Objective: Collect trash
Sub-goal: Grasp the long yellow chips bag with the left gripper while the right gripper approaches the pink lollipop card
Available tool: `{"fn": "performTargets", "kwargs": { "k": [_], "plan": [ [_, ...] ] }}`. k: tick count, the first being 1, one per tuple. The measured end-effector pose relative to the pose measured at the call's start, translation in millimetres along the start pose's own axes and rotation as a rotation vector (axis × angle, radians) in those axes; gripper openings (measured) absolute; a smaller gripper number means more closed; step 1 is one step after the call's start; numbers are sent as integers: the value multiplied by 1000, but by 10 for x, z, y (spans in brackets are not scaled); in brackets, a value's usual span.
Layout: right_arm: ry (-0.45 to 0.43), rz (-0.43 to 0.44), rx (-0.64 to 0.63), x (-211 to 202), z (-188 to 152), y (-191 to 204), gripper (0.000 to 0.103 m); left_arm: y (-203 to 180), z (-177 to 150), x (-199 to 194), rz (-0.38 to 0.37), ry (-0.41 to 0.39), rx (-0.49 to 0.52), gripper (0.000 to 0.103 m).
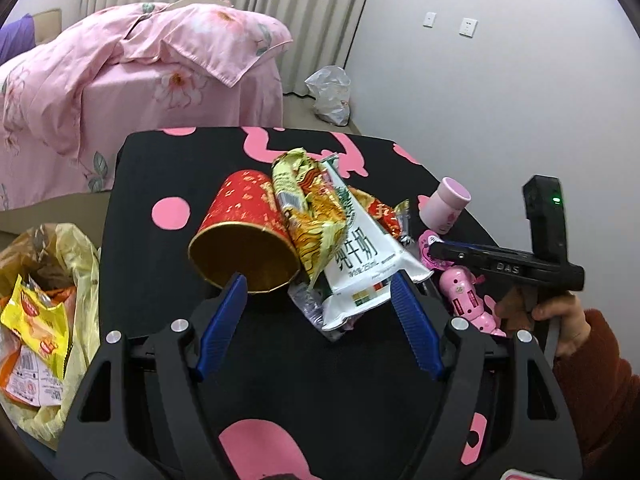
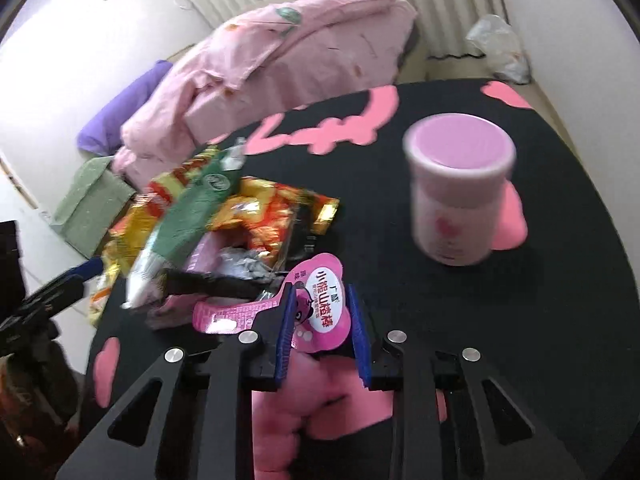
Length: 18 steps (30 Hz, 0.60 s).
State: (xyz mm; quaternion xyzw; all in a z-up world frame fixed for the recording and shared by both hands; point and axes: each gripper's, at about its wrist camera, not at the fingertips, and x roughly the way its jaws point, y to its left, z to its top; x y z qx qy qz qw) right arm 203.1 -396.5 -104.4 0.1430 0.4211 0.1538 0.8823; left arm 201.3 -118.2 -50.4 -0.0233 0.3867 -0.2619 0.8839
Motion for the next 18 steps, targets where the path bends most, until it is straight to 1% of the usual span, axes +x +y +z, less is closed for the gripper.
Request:
{"fn": "performTargets", "kwargs": {
  "k": [2,4,6,8,10,12,14,16,17,18],
  "plan": [
    [-24,-3,-39,-81,3,127,18,28,-9,2,1,-1,-10,70],
    [-49,32,-43,-196,6,205,16,56,-25,-10,-3,-2,-17,70],
    [-79,38,-58,-350,-14,284,15,77,-37,-31,-10,-3,-22,70],
    [-110,22,-78,-500,-46,343,15,82,-21,-52,-18,-10,-26,70],
    [-145,-19,-98,-648,-79,378,15,59,41,-72,-34,-22,-21,70],
    [-181,-72,-112,-793,-131,393,15,-16,160,-79,-36,-54,17,70],
    [-197,-77,-94,-898,-192,383,15,-116,275,-36,-6,-85,77,70],
    [-205,-81,-76,-981,-272,375,15,-200,366,86,43,-78,138,69],
    [-206,-89,-71,-1013,-316,374,15,-255,404,203,90,-61,183,65],
    [-205,-93,-65,-1039,-355,376,15,-277,425,284,123,-48,210,59]
  ]
}}
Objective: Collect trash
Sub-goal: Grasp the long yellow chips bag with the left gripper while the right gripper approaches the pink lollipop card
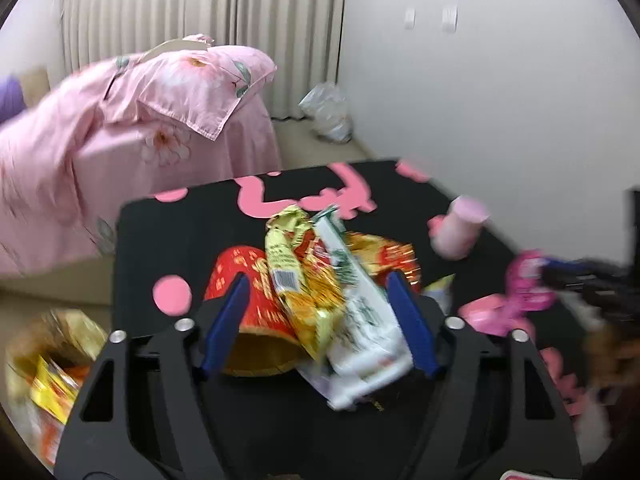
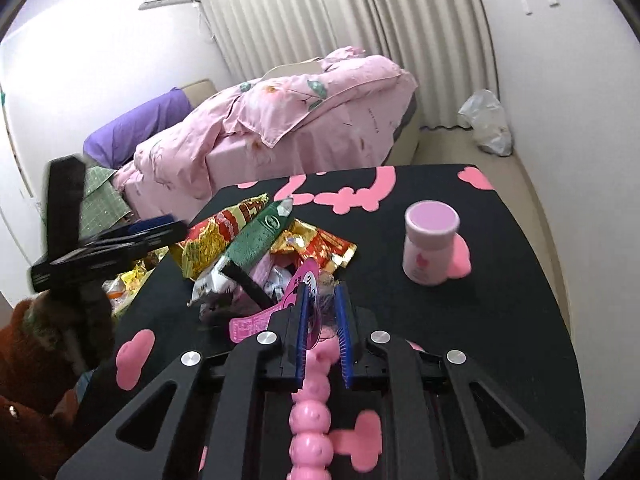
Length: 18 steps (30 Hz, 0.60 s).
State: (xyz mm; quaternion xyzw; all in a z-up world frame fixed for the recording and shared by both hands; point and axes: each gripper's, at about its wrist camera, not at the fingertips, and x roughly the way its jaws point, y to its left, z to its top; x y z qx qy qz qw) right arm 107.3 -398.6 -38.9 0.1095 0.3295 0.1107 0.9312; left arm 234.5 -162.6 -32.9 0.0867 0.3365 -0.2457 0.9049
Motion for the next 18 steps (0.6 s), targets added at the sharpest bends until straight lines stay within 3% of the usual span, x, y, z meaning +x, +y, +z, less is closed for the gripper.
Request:
{"fn": "performTargets", "kwargs": {
  "k": [2,3,6,13,17,18],
  "plan": [
    [8,7,9,-46,-40,5,15,-42,20,186,58,43,51,51],
    [12,14,8,-75,-58,22,15,-43,18,292,69,82,61,40],
    [38,53,-19,-129,-104,131,15,26,-19,267,28,86,25,33],
    [189,194,-164,-13,-398,572,15,6,-305,-518,-84,35,-33,32],
    [249,268,-230,173,-538,799,15,82,-664,-840,-25,43,-32,32],
    [249,248,-252,220,-541,870,15,128,-761,-870,-13,52,-44,32]
  ]
}}
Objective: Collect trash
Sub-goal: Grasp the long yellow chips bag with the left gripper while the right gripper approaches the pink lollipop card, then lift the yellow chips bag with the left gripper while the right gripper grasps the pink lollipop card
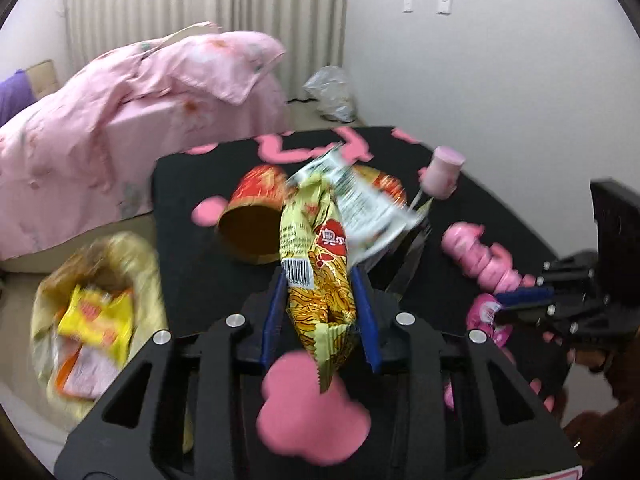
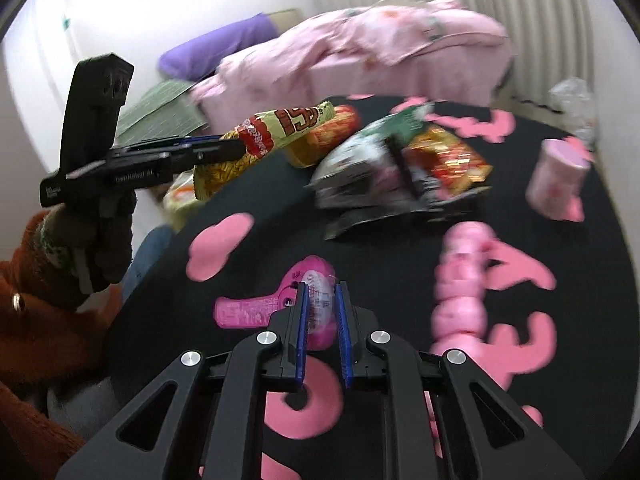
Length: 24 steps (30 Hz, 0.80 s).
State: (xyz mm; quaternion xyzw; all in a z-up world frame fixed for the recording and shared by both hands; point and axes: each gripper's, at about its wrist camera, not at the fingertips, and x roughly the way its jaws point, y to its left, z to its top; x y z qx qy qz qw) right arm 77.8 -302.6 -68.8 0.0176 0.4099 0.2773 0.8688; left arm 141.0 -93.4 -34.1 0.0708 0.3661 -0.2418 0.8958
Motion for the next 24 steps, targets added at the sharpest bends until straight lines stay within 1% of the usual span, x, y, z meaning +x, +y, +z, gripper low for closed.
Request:
{"fn": "performTargets", "kwargs": {
  "k": [1,2,3,4,7,9,10,11,12,13,14,16,18,19,20,22,24],
  "plan": [
    [2,-19,-9,26,18,24,18,51,-77,5,-2,18,-20,32],
    [8,-50,-29,69,48,67,23,91,-141,21,-8,35,-40,32],
    [12,-82,-48,102,79,109,40,134,-213,44,-17,52,-65,33],
    [14,-106,-64,116,100,145,51,164,-272,62,-25,66,-85,34],
    [17,-175,-125,110,123,290,52,222,-347,57,-69,76,-130,40],
    [31,-257,-127,73,75,345,52,277,-357,-10,-100,59,-162,43],
    [38,-294,-103,54,44,348,52,311,-354,-56,-113,48,-179,43],
    [47,-324,-48,33,-1,331,52,342,-350,-103,-124,35,-194,43],
    [56,-333,14,3,-61,309,52,368,-348,-139,-131,24,-205,44],
    [62,-325,56,-20,-109,300,52,387,-348,-166,-135,16,-212,44],
    [69,-275,94,-61,-179,310,52,408,-341,-192,-138,7,-217,44],
    [96,-162,104,-72,-252,362,53,451,-346,-222,-139,-6,-229,44],
    [171,-15,105,-5,-327,398,53,500,-368,-218,-139,-6,-244,44],
    [200,11,109,39,-347,393,53,529,-383,-203,-138,-3,-255,44],
    [222,19,116,90,-358,380,53,559,-399,-188,-135,1,-267,44],
    [223,-4,134,167,-316,317,53,588,-430,-173,-133,3,-283,44],
    [182,-43,185,217,-219,203,53,614,-458,-169,-129,4,-294,44]
  ]
}}
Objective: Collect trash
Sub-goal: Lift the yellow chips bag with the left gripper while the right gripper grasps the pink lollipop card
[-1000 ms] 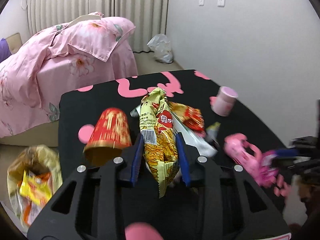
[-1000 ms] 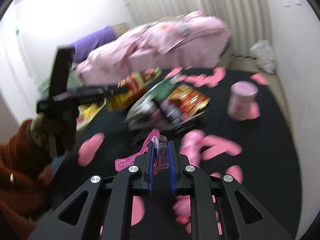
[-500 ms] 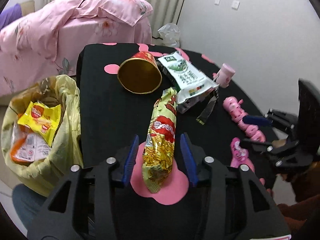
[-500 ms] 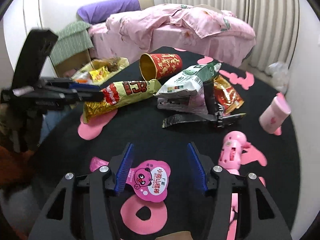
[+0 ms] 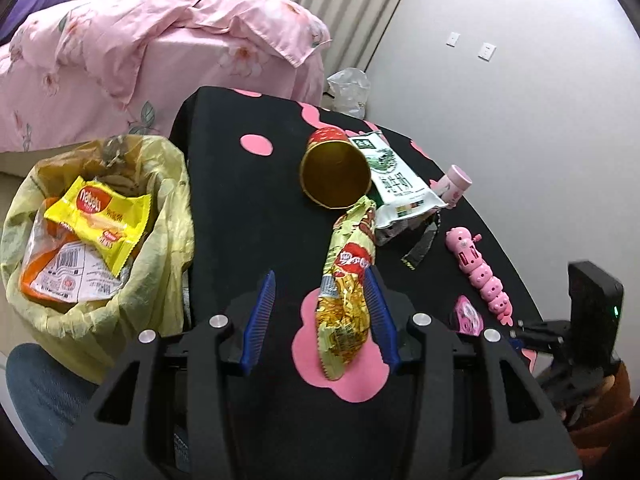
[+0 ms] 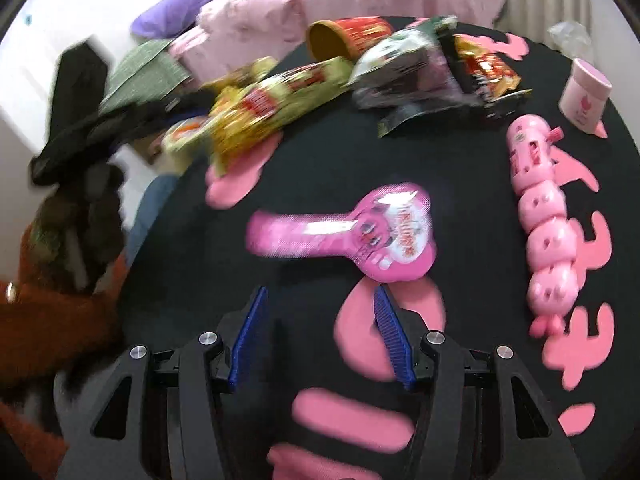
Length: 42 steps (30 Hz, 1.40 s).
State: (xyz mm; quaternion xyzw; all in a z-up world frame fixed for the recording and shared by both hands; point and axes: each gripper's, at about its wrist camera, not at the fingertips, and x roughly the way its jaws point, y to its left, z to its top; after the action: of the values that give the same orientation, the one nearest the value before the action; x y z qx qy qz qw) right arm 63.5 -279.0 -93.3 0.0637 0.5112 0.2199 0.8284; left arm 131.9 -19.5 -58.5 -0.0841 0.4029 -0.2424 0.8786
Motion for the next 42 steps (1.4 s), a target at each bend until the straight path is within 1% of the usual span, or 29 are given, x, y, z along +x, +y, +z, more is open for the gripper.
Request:
{"fn": "performTargets", "kwargs": {
  "k": [2,4,7,11,14,16,20,25,29,31,33,35,36,37,38,40,41,42],
  "plan": [
    [-56,-35,53,20,140,-87,53,42,-1,4,3,1,-6,44],
    [-93,-69,66,58,269,-121,53,85,0,3,8,-2,-12,44],
    [-91,-104,53,153,415,-128,53,152,-6,3,13,-3,-25,44],
    [-75,-210,2,307,513,-52,52,238,-15,17,12,-4,-50,44],
    [-82,-277,-65,396,506,34,56,232,-15,53,-4,7,-52,44],
    [-94,-293,-104,375,452,52,56,178,-14,84,-17,16,-36,45],
    [-59,-274,-97,265,293,-20,56,-14,-15,168,-61,39,20,45],
    [-49,-281,-67,99,66,-155,56,-319,-71,292,-120,85,101,45],
    [-74,-299,-28,8,-62,-231,56,-515,-107,283,-173,100,156,45],
    [-102,-304,-20,-21,-101,-234,56,-538,-91,253,-179,93,161,45],
    [-129,-307,-15,-29,-107,-240,56,-538,-67,233,-163,85,157,46],
    [-129,-282,-19,17,-83,-249,56,-506,-44,225,-127,73,144,46],
    [-132,-283,-24,33,-64,-242,56,-482,-29,227,-103,67,134,46],
    [-139,-284,-29,43,-41,-237,45,-450,-16,232,-81,64,122,46],
    [-152,-276,-26,30,-22,-242,44,-421,-8,245,-63,65,111,46],
    [-204,-222,-4,-62,4,-259,43,-351,-7,281,-19,80,89,46],
    [-232,-209,-2,-118,15,-257,43,-328,-9,318,4,96,78,46],
    [-257,-211,-7,-169,22,-245,43,-308,-9,333,7,105,71,52]
  ]
}}
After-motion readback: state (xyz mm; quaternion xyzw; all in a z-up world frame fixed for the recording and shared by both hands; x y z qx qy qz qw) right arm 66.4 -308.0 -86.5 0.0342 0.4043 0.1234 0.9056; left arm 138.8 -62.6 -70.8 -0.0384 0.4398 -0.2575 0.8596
